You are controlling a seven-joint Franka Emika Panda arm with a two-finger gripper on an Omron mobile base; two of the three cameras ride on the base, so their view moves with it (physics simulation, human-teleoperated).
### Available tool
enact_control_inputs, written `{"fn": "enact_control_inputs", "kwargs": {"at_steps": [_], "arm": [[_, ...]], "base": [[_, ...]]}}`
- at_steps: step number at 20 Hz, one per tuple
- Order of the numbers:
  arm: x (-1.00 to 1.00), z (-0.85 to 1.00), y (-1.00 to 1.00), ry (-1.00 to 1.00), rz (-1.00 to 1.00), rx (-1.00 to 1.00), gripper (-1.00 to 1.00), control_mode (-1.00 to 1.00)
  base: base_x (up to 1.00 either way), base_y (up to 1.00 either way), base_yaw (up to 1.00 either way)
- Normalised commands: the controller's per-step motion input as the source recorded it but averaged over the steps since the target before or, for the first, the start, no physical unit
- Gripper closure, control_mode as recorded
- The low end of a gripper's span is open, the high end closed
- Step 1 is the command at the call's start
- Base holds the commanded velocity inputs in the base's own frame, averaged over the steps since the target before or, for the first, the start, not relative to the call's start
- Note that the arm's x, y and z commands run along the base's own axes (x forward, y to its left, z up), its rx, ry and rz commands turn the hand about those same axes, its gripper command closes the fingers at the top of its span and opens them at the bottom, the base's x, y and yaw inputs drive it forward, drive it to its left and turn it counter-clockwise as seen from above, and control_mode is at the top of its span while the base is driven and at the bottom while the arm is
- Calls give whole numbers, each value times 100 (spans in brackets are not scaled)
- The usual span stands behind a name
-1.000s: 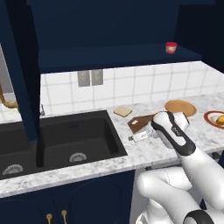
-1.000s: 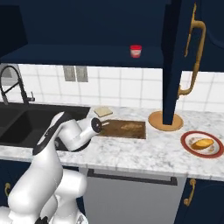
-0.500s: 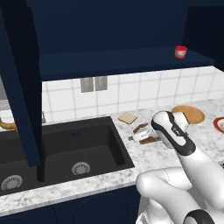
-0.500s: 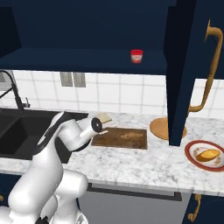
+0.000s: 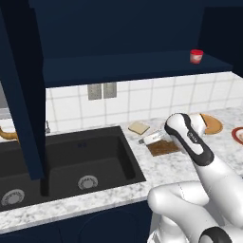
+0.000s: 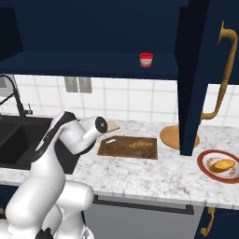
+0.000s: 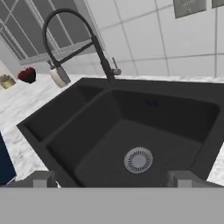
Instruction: From the different types of pastries on the counter, select a croissant and place it on the cutting board. Then retrieve a jar of jam from the cabinet and place it alongside the croissant on the cutting board.
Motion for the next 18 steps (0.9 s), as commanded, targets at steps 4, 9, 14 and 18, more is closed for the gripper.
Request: {"fn": "enact_control_inputs", "kwargs": {"at_steps": [4,9,14,18], "arm": [[38,100,0,0,-7,0,-100,-100],[33,100,-4,9,-10,4,-100,-100],[1,100,-39,12,-13,9,-100,-100],[8,100,-36,3,-15,7,-100,-100]], "base": [[0,0,0],[0,0,0],[0,0,0],[0,0,0]]}}
